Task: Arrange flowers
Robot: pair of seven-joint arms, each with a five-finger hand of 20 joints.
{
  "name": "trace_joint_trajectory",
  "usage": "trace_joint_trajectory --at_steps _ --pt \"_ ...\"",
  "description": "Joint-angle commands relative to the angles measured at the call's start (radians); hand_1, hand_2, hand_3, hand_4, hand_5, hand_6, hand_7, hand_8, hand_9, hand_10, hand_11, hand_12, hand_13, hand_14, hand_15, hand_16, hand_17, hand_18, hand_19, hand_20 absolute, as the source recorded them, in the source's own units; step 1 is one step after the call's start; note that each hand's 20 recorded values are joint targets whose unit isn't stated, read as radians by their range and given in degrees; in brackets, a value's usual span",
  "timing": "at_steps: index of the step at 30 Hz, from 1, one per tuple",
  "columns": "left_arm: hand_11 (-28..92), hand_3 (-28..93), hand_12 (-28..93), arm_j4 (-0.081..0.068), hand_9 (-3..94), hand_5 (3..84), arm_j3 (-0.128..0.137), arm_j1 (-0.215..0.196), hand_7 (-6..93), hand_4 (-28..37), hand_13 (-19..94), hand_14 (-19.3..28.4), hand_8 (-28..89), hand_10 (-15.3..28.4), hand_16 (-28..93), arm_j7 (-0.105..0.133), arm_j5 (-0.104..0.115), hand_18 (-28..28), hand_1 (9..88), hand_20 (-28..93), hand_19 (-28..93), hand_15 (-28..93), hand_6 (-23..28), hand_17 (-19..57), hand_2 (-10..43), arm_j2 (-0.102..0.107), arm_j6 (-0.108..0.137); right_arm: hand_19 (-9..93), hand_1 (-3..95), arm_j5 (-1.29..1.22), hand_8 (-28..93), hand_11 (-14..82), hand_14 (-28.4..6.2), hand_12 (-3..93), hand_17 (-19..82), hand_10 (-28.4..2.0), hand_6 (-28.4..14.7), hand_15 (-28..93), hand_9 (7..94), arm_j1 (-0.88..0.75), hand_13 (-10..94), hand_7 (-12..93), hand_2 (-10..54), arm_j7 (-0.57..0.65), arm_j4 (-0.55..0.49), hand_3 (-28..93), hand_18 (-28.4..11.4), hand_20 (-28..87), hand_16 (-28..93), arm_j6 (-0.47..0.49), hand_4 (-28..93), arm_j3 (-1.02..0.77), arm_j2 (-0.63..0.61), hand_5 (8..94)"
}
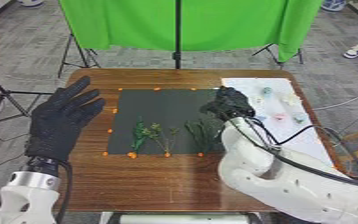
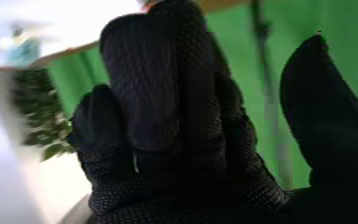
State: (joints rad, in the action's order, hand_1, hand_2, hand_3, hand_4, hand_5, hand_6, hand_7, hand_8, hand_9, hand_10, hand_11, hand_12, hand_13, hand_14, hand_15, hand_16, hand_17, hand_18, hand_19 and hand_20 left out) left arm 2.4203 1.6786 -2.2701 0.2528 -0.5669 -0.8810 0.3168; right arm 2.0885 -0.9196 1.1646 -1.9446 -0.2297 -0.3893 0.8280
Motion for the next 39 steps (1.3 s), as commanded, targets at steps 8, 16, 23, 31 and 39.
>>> trace_joint_trajectory --at_steps 8,16,23,31,39 --pt "26 75 11 -0.009 32.0 37.5 -0.009 0.005 13.8 -28.0 23 28.4 -10 22.4 -12 -0.003 0.001 23.9 22.1 10 59 55 10.4 -10.0 10.2 -0.002 -0.001 93 29.9 -0.09 -10 23.9 -13.4 15.2 44 -18.1 -8.0 58 77.9 -0.126 77 9 -0.8 0.088 0.095 72 -24.8 22 13 0.015 -20 -0.233 -0.149 52.9" --pt "26 75 10 -0.012 32.0 37.3 -0.015 0.015 14.3 -28.2 23 28.4 -10 22.2 -12 -0.015 0.0 23.7 21.9 10 59 55 10.2 -9.9 10.3 -0.007 -0.006 93 31.3 -0.131 -10 24.4 -13.2 15.1 44 -17.9 -4.9 58 78.2 -0.121 77 10 -3.1 0.031 0.124 72 -24.8 21 13 0.016 -21 -0.172 -0.155 50.9" --pt "26 75 10 -0.018 31.9 37.2 -0.021 0.036 14.6 -27.9 23 28.4 -10 22.2 -12 -0.029 -0.006 23.6 22.1 10 59 55 10.1 -9.9 10.3 -0.014 -0.012 93 33.8 -0.139 -11 23.7 -12.3 15.0 44 -16.8 -2.0 58 78.1 -0.114 77 11 -7.2 0.023 0.158 73 -24.2 21 13 0.056 -22 -0.13 -0.132 51.5" --pt "26 76 10 -0.011 31.9 37.1 -0.011 0.02 14.6 -27.9 23 28.4 -10 22.1 -12 -0.032 -0.008 23.6 22.1 10 59 55 10.1 -9.9 10.3 -0.023 -0.016 93 53.4 0.03 0 12.9 -7.1 27.4 45 -8.6 0.7 53 91.0 -0.075 82 16 -9.5 0.032 0.185 68 -20.9 21 17 -0.107 -28 0.007 -0.14 79.0" --pt "26 76 10 -0.001 31.8 37.0 0.001 0.01 14.8 -28.0 23 28.4 -10 21.9 -12 -0.022 -0.008 23.6 22.1 10 58 55 10.0 -9.9 10.2 -0.018 -0.019 93 58.0 0.127 5 24.9 -4.3 25.6 48 -7.6 0.7 54 93.7 0.006 88 19 -9.5 0.024 0.134 67 -19.8 30 20 -0.206 -28 0.073 -0.114 87.5"
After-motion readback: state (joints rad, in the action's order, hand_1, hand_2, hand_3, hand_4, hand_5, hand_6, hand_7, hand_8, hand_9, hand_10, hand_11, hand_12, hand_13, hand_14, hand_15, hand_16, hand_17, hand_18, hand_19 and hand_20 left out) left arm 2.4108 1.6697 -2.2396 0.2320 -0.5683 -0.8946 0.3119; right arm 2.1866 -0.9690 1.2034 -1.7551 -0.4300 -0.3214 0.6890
